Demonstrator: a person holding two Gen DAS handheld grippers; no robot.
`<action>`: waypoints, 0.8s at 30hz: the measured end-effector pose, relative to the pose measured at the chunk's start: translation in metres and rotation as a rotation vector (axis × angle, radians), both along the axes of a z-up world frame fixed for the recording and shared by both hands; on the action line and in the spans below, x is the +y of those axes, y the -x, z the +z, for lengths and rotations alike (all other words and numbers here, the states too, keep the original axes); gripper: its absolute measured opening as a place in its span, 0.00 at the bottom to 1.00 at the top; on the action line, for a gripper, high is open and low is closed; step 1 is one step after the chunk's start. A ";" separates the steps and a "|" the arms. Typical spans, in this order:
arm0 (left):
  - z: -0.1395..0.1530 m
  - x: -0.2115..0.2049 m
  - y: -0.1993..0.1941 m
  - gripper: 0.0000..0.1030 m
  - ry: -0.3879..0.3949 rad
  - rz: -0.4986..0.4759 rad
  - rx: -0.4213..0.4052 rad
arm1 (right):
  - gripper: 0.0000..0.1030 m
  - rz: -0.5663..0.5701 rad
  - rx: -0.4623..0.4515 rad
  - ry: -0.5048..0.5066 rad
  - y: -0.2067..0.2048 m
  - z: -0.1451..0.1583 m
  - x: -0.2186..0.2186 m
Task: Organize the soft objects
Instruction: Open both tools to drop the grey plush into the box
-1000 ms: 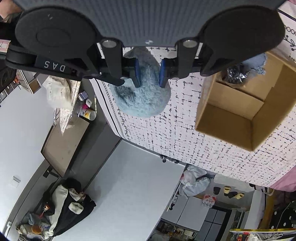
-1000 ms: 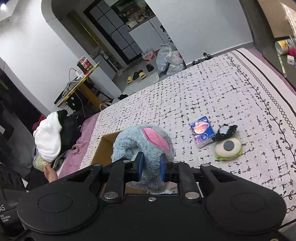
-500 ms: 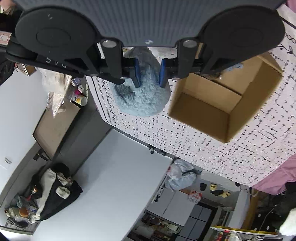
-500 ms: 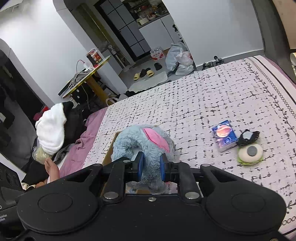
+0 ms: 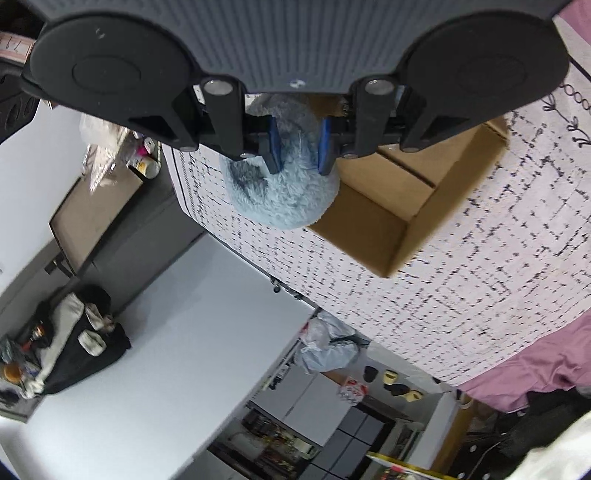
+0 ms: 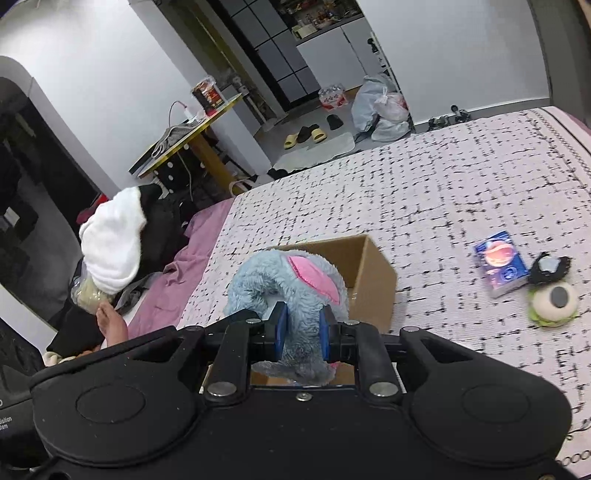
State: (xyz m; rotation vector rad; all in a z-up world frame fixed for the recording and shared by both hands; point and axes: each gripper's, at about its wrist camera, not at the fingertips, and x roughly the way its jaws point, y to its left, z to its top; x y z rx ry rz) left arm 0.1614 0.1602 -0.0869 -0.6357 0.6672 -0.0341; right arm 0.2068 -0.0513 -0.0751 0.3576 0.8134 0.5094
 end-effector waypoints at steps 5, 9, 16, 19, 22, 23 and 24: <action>-0.008 0.019 0.002 0.20 0.005 0.045 0.025 | 0.18 0.026 0.009 0.006 -0.002 -0.005 0.021; -0.014 0.029 0.002 0.20 0.009 0.078 0.044 | 0.18 0.036 0.020 0.009 -0.004 -0.011 0.034; -0.018 0.036 -0.001 0.25 -0.055 0.154 0.096 | 0.39 0.057 0.072 -0.008 -0.010 -0.021 0.043; -0.017 0.039 -0.001 0.34 -0.065 0.170 0.115 | 0.45 0.048 0.071 -0.007 -0.007 -0.021 0.036; -0.013 0.037 -0.001 0.43 -0.087 0.176 0.114 | 0.45 0.042 0.079 -0.008 -0.007 -0.018 0.026; -0.011 0.035 -0.001 0.44 -0.097 0.174 0.112 | 0.45 0.039 0.077 -0.008 -0.006 -0.017 0.023; -0.009 0.033 -0.001 0.45 -0.106 0.168 0.109 | 0.45 0.036 0.073 -0.007 -0.005 -0.015 0.019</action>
